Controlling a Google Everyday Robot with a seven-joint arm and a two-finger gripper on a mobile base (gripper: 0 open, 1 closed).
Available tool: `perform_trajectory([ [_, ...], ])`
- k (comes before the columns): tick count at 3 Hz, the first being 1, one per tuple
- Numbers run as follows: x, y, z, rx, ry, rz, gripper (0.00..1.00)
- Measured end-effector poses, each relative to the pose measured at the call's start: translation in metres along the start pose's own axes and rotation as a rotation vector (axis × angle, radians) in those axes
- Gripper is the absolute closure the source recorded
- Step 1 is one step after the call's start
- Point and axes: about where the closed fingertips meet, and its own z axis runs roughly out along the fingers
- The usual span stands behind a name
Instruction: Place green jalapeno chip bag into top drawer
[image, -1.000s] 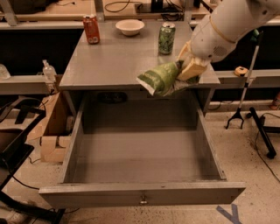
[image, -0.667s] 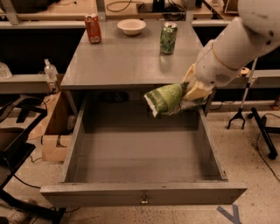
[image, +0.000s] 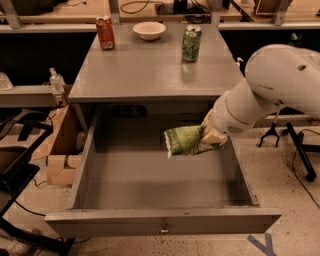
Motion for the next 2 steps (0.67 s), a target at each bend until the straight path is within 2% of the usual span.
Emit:
perform_trajectory([
  [1,-0.0022,-0.0016,-0.0002,0.01,-0.004,-0.002,0.82],
  [2,-0.0032,-0.0009,-0.0009,0.009,-0.003,-0.005,0.59],
])
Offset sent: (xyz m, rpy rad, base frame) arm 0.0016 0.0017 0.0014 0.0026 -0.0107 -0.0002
